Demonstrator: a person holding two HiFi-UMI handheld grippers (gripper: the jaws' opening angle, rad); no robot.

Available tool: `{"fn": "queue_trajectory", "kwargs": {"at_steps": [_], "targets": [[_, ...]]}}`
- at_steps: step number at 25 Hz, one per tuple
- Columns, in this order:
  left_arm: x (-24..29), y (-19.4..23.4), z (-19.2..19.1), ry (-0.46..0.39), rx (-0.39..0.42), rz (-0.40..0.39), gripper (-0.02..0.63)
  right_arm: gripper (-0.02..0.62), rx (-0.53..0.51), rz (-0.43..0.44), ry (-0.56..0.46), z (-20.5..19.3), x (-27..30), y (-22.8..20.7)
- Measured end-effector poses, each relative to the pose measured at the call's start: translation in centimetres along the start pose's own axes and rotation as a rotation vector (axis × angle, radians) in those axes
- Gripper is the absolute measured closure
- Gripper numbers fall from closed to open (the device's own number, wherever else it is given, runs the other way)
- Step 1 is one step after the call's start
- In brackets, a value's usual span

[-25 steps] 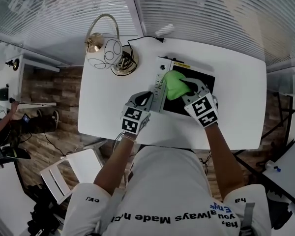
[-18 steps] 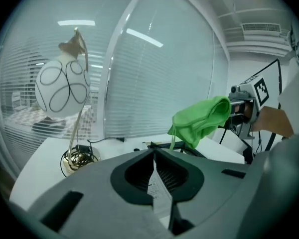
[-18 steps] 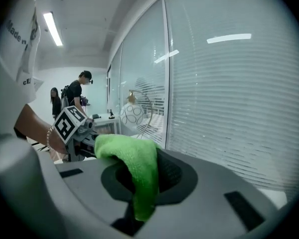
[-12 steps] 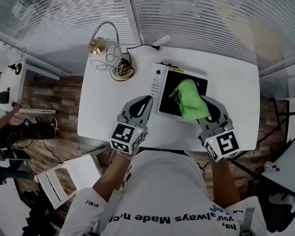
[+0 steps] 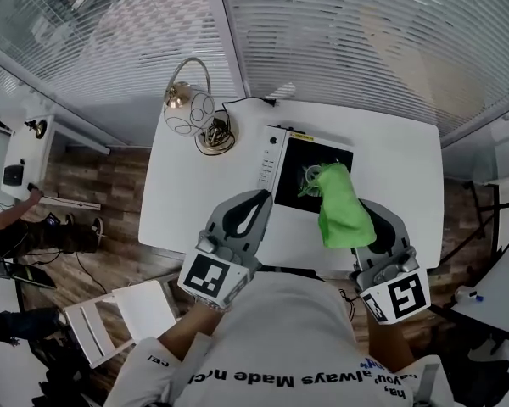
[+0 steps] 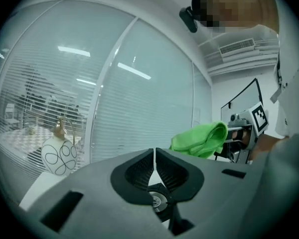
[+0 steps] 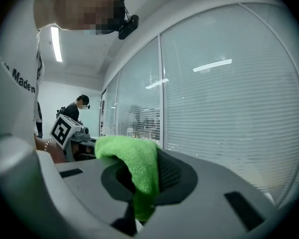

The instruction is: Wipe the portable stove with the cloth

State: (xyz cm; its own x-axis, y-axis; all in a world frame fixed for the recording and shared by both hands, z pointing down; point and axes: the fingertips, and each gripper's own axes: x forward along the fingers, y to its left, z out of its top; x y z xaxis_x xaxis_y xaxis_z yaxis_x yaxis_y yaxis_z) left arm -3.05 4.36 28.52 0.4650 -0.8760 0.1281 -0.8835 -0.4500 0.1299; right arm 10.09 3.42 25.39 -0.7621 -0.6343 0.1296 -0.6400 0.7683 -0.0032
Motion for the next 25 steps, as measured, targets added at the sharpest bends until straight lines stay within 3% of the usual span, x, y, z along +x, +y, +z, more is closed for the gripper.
{"fn": "queue_trajectory", "kwargs": {"at_steps": [11, 25], "targets": [[-1.5, -3.3, 5.0, -0.091, 0.031, -0.038, 0.583, 0.557, 0.002, -0.035, -0.038, 2.6, -2.9, 1.2], [-0.9, -3.2, 4.8, -0.089, 0.009, -0.056, 0.583, 0.557, -0.006, -0.047, -0.043, 3.0, -2.5, 0.9]]}}
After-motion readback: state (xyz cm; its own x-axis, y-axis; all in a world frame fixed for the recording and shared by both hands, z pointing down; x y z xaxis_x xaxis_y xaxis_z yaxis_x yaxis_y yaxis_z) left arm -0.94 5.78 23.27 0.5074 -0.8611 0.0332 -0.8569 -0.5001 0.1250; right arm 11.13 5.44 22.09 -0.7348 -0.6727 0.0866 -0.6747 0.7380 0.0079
